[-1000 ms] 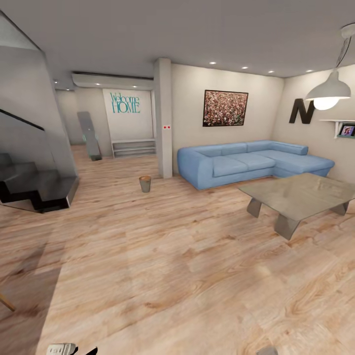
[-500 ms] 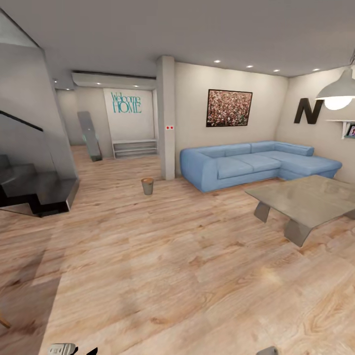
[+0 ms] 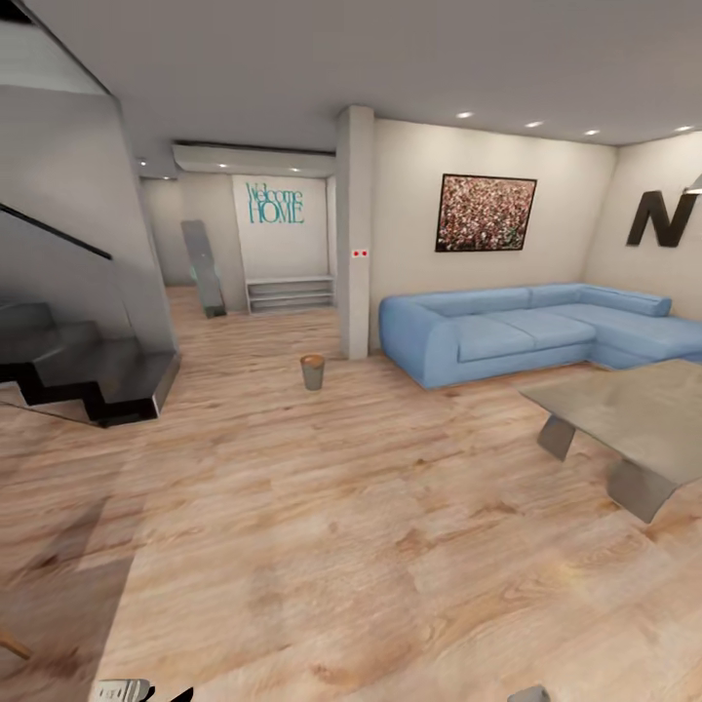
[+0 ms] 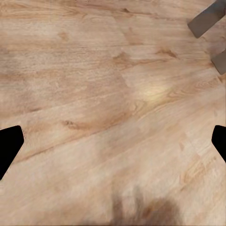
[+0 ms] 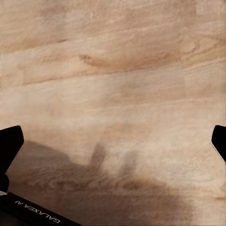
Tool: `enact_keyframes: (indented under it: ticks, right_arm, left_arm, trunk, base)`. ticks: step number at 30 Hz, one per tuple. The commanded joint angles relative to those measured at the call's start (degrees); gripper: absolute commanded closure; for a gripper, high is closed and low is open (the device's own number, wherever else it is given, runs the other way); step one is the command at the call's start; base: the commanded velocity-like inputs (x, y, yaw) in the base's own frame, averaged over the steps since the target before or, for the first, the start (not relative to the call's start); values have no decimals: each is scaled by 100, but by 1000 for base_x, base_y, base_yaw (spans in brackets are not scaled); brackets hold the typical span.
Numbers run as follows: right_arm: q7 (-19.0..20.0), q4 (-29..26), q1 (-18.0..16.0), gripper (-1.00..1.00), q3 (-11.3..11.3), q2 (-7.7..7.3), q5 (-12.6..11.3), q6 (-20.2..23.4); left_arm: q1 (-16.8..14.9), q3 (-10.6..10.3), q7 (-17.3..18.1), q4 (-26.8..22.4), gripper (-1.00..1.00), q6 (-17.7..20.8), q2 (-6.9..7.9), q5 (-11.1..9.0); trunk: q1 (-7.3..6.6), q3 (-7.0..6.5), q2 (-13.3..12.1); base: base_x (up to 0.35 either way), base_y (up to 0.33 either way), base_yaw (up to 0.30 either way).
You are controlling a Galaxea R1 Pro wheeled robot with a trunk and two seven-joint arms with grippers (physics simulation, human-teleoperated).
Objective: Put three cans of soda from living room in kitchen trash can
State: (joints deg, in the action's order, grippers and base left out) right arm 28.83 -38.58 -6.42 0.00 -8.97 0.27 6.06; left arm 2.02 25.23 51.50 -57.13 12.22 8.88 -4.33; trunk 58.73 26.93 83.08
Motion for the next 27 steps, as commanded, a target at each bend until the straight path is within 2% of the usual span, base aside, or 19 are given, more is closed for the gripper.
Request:
enact_keyframes:
  ticks: [1, 10, 27]
  right_arm:
    - [0, 0, 0, -100, 0, 0, 0, 0]
    - [-8, 7, 0, -100, 0, 0, 0, 0]
    - [-18, 16, 0, -100, -2, 1, 0, 0]
  left_arm:
    - [0, 0, 0, 0, -100, 0, 0, 1]
    - [0, 0, 0, 0, -100, 0, 0, 2]
    - [-2, 0, 0, 7, -100, 8, 0, 2]
  trunk:
    - [0, 0, 0]
    - [0, 0, 0]
    - [0, 0, 0]
  base:
    - [344, 0, 228]
    - [345, 13, 245]
    - [345, 80, 237]
